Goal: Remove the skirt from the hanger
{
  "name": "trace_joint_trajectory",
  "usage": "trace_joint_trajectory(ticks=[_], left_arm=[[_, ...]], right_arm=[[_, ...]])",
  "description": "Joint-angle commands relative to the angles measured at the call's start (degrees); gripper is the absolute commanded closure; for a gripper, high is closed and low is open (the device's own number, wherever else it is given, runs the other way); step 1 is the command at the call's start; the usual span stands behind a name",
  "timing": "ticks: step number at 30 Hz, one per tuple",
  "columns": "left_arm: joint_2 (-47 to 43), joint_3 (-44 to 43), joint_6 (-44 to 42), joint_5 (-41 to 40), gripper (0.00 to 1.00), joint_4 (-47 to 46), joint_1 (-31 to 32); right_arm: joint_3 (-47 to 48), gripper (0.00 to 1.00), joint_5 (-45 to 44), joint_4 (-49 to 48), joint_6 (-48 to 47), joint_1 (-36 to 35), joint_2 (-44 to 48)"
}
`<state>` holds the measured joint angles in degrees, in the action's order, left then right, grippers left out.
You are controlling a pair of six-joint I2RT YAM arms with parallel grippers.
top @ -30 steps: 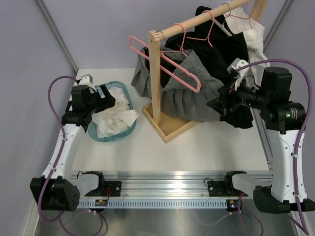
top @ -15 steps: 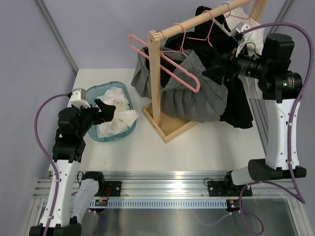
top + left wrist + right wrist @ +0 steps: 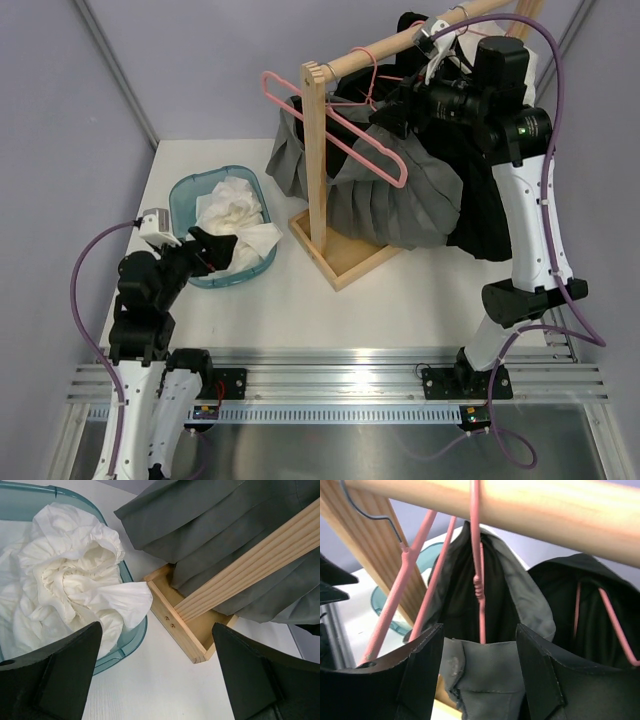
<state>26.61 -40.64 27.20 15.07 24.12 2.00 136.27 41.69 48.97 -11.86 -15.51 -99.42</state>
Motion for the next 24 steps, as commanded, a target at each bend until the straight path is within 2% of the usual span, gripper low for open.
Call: trace_joint_trajectory(ticks=[1, 10, 21, 24], left_arm=[[-1.8, 0.8, 1.6, 1.1, 0.04, -0.7, -0.2], [-2.1, 1.2, 1.7, 0.8, 0.04, -0.3, -0.2], [-2.6, 2.1, 2.5, 1.1, 0.04, -0.3, -0.3], [-2.5, 2.1, 2.8, 1.3, 0.04, -0.9, -0.2]], right_arm=[[2.9, 0.34, -5.0, -3.8, -3.0, -0.4, 0.3], [-0.3, 0.40, -2.5, -6.0, -6.5, -3.6, -0.3], [-1.6, 0.48, -7.2, -8.7, -8.5, -3.9, -2.3], [-1.9, 0.56, -7.2, -8.7, -9.7, -4.7, -2.9]])
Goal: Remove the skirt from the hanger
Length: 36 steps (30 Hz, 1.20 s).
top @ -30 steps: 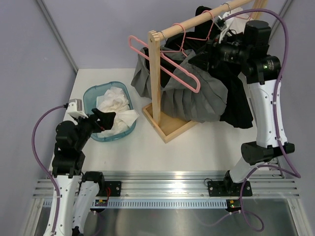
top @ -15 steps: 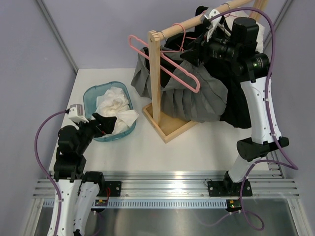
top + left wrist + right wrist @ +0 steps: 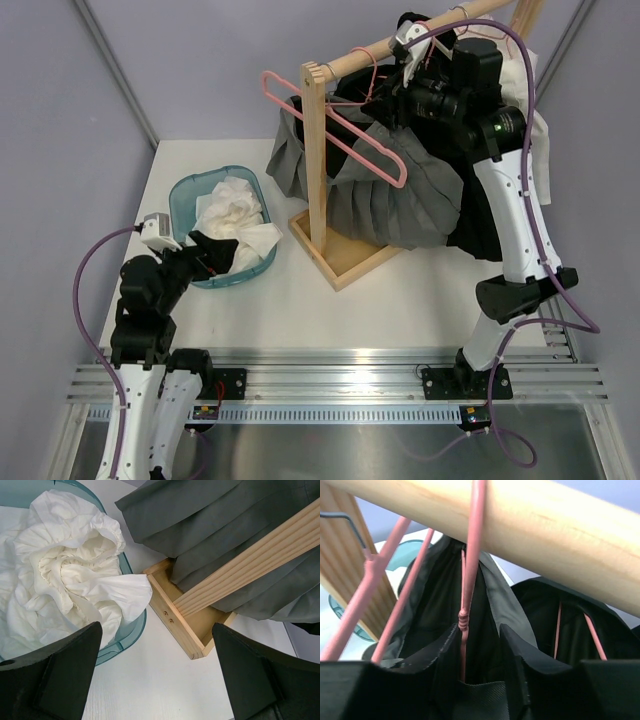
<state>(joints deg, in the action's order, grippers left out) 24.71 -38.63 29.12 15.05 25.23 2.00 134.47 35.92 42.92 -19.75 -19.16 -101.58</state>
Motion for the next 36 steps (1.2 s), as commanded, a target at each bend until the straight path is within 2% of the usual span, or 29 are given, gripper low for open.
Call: trace_joint_trajectory(ticks=[1, 6, 12, 21, 27, 36], left_arm=[[-0.5, 0.0, 0.8, 1.4, 0.04, -2.0, -0.2], [-0.2, 0.0, 1.0, 1.6, 0.04, -2.3, -0.2], [-0.3, 0.7, 1.6, 2.3, 0.04, -2.8, -0.3], [0.0, 0.7, 1.7, 5.3, 0.04, -4.3, -0.2], [-0.4, 1.3, 2.1, 6.7, 0.04, -4.7, -0.3], [-0.2, 1.4, 1.6, 10.7, 0.03, -6.0, -0.3]], right_arm=[[-0.2, 0.58, -1.5, -2.7, -2.0, -1.2, -0.8], [-1.1, 0.73, -1.9, -2.4, -3.5, -2.2, -1.1], [-1.4, 0.99, -2.7, -3.2, -4.0, -2.2, -0.1], [2.7, 1.00, -2.8, -6.3, -0.6, -1.9, 0.9], [5.0, 1.00, -0.4, -8.1, 5.2, -0.5, 2.3], [-5.8, 1.00, 4.8, -9.0, 9.5, 5.2, 8.3]])
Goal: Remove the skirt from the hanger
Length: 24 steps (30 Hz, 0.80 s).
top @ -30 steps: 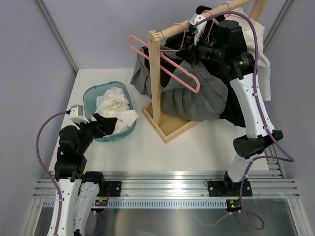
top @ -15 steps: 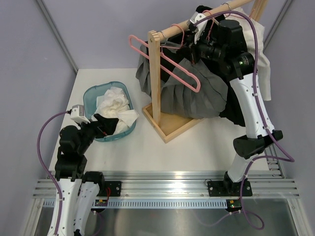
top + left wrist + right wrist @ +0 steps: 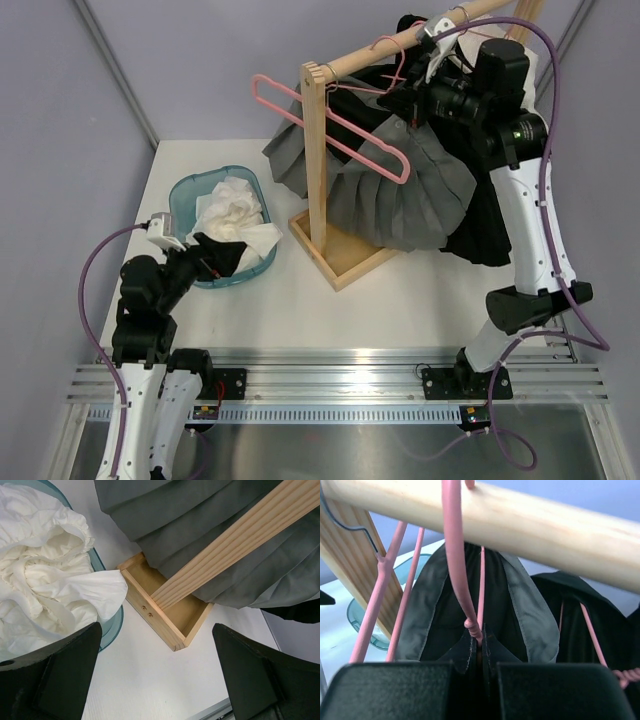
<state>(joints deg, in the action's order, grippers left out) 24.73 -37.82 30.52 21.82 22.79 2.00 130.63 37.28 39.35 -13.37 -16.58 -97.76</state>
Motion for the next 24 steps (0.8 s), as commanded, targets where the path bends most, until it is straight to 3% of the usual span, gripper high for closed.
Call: trace_joint_trajectory(ticks=[1, 9, 17, 24], left_arm=[[-0.2, 0.6, 0.2, 4.2, 0.03, -3.8, -0.2], [0.9, 1.6, 1.1, 8.7, 0.03, -7.6, -0.2], [4.1, 3.8, 4.1, 13.0, 0.04, -9.5, 0.3], [8.7, 4.4, 5.8, 8.7, 0.05, -12.3, 7.3]], right_arm=[[-4.7, 1.00, 5.5, -5.7, 3.2, 3.5, 5.3], [-22.8, 1.00, 12.0, -1.9, -4.0, 8.2, 15.9], [-40.8, 1.00, 11.4, 8.1, -10.3, 14.0, 25.6], [-53.0, 1.00, 11.0, 15.9, -16.9, 16.1, 31.0]])
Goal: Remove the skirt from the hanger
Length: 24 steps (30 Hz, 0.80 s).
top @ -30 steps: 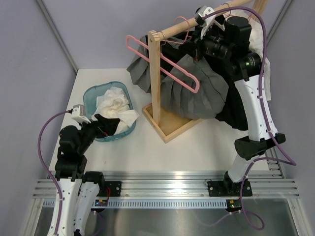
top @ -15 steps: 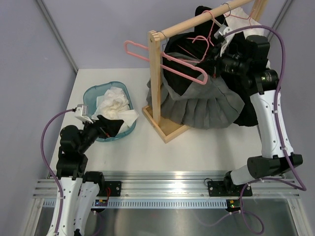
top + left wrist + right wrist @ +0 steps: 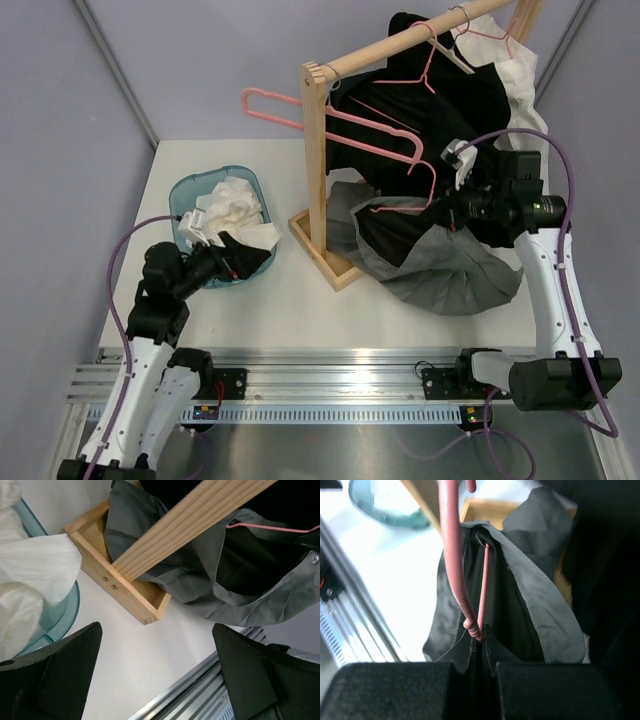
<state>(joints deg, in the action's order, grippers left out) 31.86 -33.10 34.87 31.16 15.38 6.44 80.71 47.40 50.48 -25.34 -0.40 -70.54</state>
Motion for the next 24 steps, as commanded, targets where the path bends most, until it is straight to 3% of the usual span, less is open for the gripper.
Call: trace_joint_trajectory(ticks=[1, 8, 12, 19, 24], left_arm=[[3.1, -0.6, 1.3, -1.6, 0.05, -5.2, 5.6], [12.0, -3.1, 1.1, -10.3, 0.05, -8.5, 18.1], [16.8, -5.6, 0.1, -13.4, 0.05, -8.3, 23.6], [24.5, -10.5, -0.3, -18.8, 0.06, -9.2, 33.0], [33.3, -16.4, -0.3, -27.6, 0.11, -4.8, 41.4]], right_arm=[[-3.9, 1.00, 1.0, 5.9, -6.2, 0.0, 4.4], [-9.2, 1.00, 2.9, 19.0, -21.5, 0.0, 9.6], [-11.5, 1.00, 6.1, 22.4, -24.1, 0.0, 11.6], [-13.9, 1.00, 6.5, 17.1, -18.4, -2.6, 12.1], [-15.8, 1.00, 3.8, 10.4, -9.8, -7.1, 12.9]])
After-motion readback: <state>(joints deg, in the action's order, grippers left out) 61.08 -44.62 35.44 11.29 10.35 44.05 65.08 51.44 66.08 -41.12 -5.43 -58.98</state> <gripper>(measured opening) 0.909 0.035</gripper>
